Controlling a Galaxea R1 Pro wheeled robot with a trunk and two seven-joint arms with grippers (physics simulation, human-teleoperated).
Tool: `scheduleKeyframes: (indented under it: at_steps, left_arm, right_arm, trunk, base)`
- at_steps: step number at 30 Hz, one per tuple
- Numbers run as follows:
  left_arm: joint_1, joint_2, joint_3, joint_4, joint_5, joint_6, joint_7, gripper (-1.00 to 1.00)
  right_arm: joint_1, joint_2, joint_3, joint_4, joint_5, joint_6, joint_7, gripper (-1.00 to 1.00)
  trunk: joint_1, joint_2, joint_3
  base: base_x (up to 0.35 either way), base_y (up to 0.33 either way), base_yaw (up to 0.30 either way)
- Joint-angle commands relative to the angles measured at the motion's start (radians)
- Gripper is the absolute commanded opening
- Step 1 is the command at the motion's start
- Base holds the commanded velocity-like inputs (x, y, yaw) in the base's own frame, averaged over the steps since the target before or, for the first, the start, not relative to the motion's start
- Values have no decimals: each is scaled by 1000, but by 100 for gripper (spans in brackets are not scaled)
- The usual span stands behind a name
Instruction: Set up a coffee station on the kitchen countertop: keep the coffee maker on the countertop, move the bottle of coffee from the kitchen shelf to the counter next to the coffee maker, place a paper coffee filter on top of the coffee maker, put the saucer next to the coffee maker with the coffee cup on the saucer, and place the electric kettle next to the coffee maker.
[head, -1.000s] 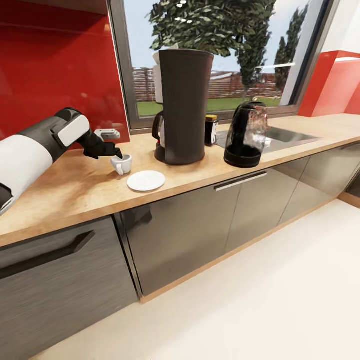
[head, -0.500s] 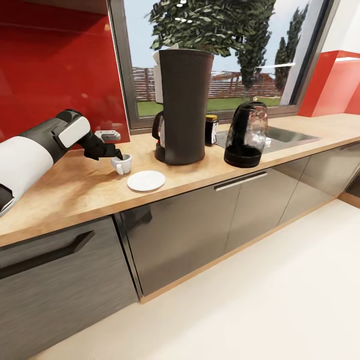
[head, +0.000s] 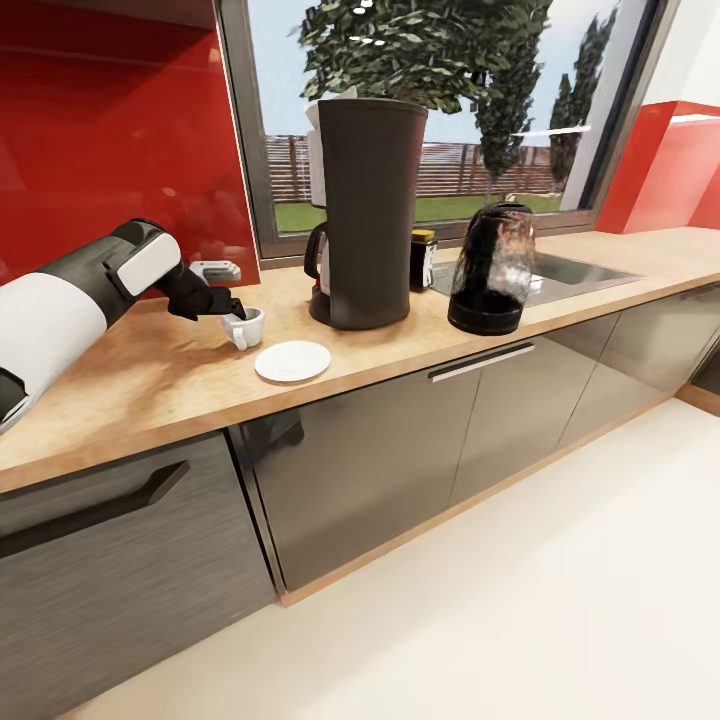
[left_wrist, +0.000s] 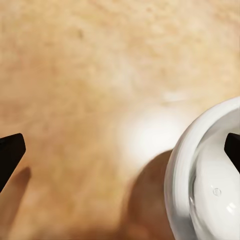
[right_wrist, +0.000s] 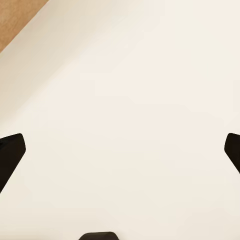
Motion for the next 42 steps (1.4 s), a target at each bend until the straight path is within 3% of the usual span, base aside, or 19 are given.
scheduleKeyframes:
  at_steps: [1,42]
  left_arm:
    - [-1,1,-5,-3,11,2,9,100]
    - [-1,1,-7,-3,11,2,9,100]
  right_arm:
    - [-1,0,8,2,-5,-7,2,100]
    - [-1,0,8,2,-5,-7,2,100]
  trunk:
    - [0,0,-1]
    - [0,0,-6]
  base:
    - [0,0,0]
    - [-11,0,0]
